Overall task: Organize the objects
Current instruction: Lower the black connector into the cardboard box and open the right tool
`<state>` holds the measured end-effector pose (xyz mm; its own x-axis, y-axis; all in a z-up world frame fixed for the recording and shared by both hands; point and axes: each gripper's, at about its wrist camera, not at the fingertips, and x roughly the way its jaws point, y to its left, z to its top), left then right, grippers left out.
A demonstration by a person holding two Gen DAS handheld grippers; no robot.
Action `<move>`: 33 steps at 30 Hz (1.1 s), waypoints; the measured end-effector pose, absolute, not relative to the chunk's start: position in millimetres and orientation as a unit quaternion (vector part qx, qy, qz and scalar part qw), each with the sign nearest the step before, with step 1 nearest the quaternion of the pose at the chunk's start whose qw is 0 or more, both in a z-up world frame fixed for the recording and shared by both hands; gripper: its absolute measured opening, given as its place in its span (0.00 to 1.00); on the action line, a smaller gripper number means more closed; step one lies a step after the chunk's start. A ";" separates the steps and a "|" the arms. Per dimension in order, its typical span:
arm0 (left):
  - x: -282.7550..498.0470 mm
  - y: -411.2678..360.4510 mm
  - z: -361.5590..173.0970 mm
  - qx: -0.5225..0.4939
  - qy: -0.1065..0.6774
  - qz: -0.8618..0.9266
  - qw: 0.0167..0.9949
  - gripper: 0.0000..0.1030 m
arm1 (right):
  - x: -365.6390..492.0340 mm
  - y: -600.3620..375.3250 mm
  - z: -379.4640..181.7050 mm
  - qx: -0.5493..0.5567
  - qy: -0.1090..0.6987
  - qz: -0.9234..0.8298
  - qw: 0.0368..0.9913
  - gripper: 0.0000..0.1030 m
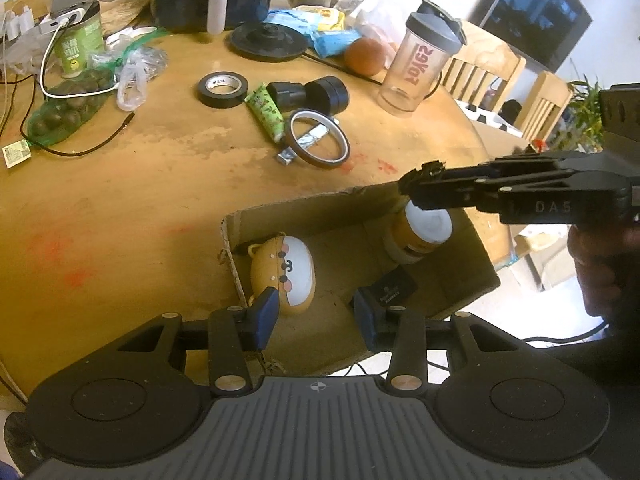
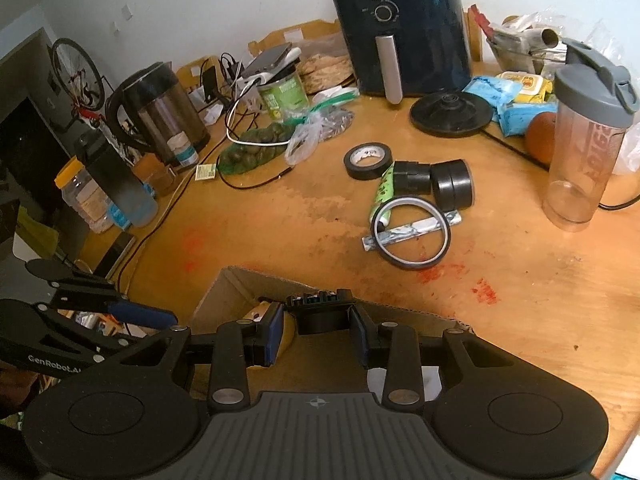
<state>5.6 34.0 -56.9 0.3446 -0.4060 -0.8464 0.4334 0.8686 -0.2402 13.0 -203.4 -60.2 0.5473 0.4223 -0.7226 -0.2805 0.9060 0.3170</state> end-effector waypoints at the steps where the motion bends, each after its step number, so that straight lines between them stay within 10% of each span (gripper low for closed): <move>1: 6.0 34.0 -56.8 0.013 0.512 -0.255 0.820 0.41 | 13.6 -202.8 -60.7 0.082 0.433 0.202 0.875 0.37; 8: 10.7 34.7 -51.9 0.011 0.505 -0.255 0.825 0.48 | 19.1 -200.1 -62.6 0.075 0.438 0.202 0.872 0.40; 17: 19.7 31.8 -48.6 0.007 0.500 -0.261 0.826 0.48 | 23.9 -201.9 -59.3 0.067 0.432 0.188 0.879 0.90; 33: 34.1 21.5 -50.0 0.010 0.499 -0.275 0.822 0.50 | 25.7 -219.5 -57.5 0.060 0.434 0.147 0.887 1.00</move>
